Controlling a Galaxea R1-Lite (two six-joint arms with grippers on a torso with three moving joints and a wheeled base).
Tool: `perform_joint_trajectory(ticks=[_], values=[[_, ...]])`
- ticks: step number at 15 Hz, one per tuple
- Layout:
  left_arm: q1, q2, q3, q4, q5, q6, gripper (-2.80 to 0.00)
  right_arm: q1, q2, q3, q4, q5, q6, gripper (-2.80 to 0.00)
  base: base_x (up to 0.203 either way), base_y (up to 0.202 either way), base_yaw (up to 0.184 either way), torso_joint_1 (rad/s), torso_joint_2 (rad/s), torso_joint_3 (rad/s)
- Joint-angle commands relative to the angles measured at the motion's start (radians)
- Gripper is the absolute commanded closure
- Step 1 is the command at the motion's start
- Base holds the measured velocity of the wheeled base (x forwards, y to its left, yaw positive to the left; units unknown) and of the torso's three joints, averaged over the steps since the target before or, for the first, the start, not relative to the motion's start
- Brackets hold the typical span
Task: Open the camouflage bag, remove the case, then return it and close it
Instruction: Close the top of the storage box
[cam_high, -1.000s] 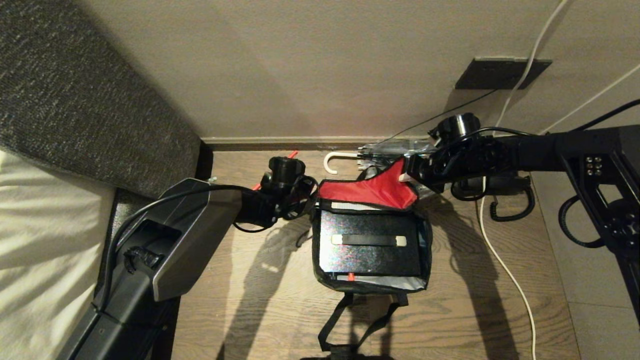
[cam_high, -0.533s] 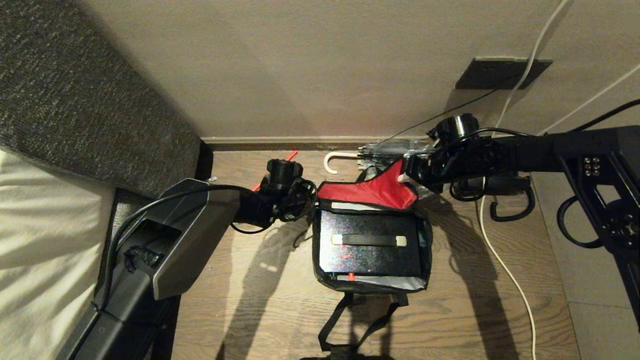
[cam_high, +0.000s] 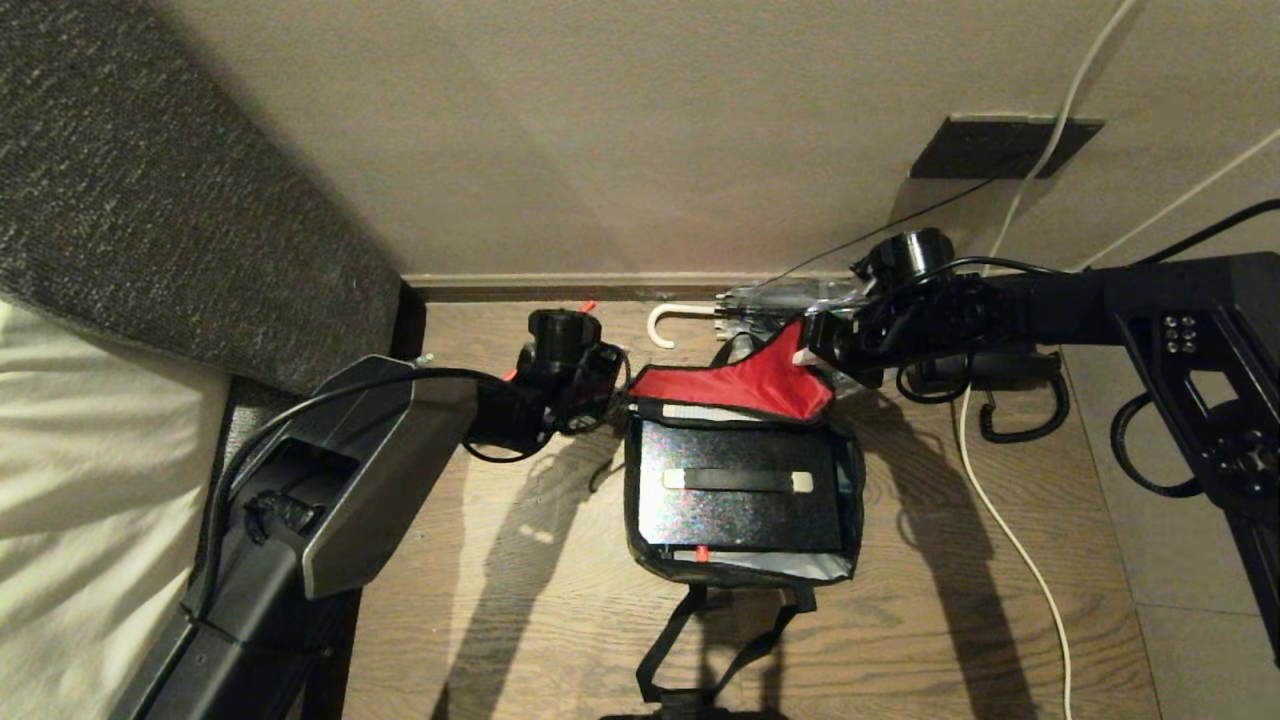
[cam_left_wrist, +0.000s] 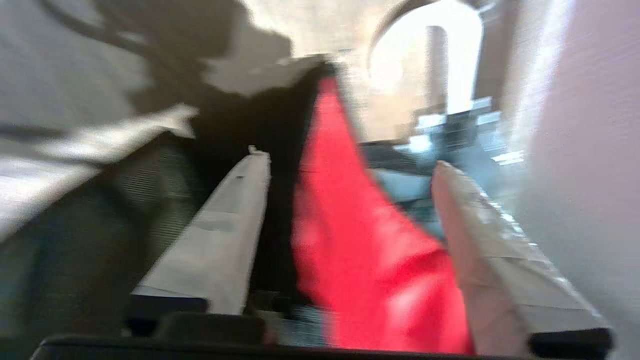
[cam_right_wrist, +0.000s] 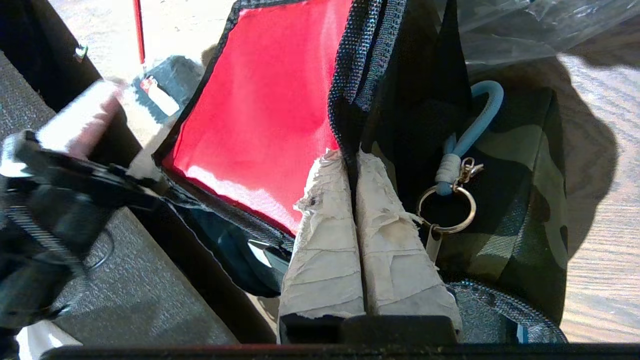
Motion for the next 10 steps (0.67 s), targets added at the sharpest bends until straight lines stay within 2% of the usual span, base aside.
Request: perform_joint_trajectory(ticks=[1,7,10], values=[[-0.001,-0.014,0.000,-0.006,0.000,-0.044,-2.80,0.001,0.004,0.000,0.001,0.002,0.004,0.00,0.000,0.000,0.000,0.000,0.00,0.000],[-0.013,-0.017,0.000,0.003,-0.025,-0.108,-2.80,0.001,0.006,0.000,0.001,0.002,0.003,0.00,0.000,0.000,0.000,0.000,0.00,0.000],[-0.015,-0.011,0.000,-0.007,-0.056,-0.163,-2.80,0.001,0.007,-0.001,0.001,0.002,0.003,0.00,0.000,0.000,0.000,0.000,0.00,0.000]])
